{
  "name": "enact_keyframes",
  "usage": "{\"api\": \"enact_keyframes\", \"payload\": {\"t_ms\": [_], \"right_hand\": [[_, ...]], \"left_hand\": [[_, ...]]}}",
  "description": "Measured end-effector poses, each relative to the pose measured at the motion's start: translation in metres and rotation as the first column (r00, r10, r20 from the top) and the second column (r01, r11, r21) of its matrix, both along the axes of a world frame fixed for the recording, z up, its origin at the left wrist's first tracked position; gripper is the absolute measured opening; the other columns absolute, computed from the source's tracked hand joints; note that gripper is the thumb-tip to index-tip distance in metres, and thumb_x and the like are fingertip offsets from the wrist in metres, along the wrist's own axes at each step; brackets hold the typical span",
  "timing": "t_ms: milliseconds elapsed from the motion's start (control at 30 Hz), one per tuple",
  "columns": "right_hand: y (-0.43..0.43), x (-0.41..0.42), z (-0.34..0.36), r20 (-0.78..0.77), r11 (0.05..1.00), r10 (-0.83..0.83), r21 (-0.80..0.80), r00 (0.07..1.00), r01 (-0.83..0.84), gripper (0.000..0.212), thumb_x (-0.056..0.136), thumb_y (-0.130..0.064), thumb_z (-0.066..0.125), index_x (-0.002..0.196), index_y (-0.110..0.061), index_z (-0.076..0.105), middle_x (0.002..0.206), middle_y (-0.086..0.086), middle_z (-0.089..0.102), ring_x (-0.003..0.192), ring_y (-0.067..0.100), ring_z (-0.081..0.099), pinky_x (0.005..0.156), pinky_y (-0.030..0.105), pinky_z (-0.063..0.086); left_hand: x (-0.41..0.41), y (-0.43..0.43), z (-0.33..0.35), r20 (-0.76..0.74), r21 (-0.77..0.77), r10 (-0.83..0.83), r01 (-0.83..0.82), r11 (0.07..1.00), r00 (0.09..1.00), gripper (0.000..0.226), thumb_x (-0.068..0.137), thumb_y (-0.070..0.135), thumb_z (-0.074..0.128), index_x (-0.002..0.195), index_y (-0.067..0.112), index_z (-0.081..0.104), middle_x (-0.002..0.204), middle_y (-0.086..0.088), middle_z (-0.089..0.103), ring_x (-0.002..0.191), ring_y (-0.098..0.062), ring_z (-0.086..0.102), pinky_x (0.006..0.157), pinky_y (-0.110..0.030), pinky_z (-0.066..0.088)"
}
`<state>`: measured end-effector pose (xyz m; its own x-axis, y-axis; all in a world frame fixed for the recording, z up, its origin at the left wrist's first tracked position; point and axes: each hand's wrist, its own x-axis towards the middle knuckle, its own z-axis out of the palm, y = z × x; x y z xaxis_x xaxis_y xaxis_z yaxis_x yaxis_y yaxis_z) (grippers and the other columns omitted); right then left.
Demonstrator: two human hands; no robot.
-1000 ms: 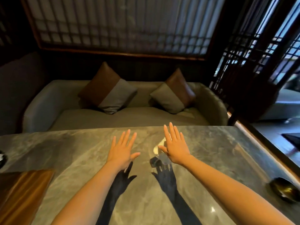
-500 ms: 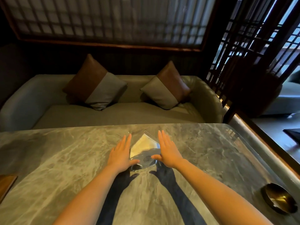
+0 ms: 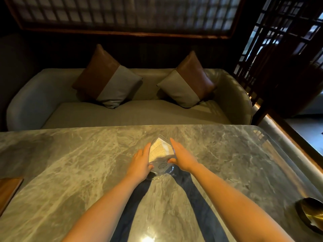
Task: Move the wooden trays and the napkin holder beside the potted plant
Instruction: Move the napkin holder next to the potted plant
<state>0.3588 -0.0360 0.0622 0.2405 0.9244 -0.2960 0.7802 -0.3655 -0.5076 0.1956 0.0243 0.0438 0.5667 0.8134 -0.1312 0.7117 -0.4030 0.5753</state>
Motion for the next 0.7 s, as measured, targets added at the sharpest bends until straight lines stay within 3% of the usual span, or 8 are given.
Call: {"api": "enact_keyframes", "payload": {"t_ms": [200, 700], "right_hand": [[-0.011, -0.005, -0.005, 0.019, 0.998, -0.042, 0.056, 0.999, 0.041, 0.067, 0.077, -0.021, 0.071, 0.134, -0.017, 0.036, 0.134, 0.013, 0.047, 0.118, 0.031, 0.051, 0.097, 0.043, 0.045], [-0.053, -0.113, -0.011, 0.030, 0.988, -0.136, 0.082, 0.990, 0.133, 0.076, 0.070, -0.034, 0.076, 0.135, -0.021, 0.038, 0.135, 0.006, 0.051, 0.117, 0.027, 0.055, 0.092, 0.040, 0.047]], "left_hand": [[-0.010, -0.010, -0.005, 0.058, -0.007, -0.001, 0.001, 1.000, 0.998, 0.076, 0.080, 0.011, 0.067, 0.141, 0.019, 0.023, 0.135, -0.013, 0.043, 0.125, -0.030, 0.039, 0.102, -0.040, 0.038], [-0.120, -0.036, -0.001, 0.025, -0.071, -0.044, 0.045, 0.996, 0.999, 0.076, 0.080, 0.010, 0.067, 0.141, 0.021, 0.022, 0.138, -0.011, 0.040, 0.129, -0.027, 0.036, 0.103, -0.037, 0.035]]}}
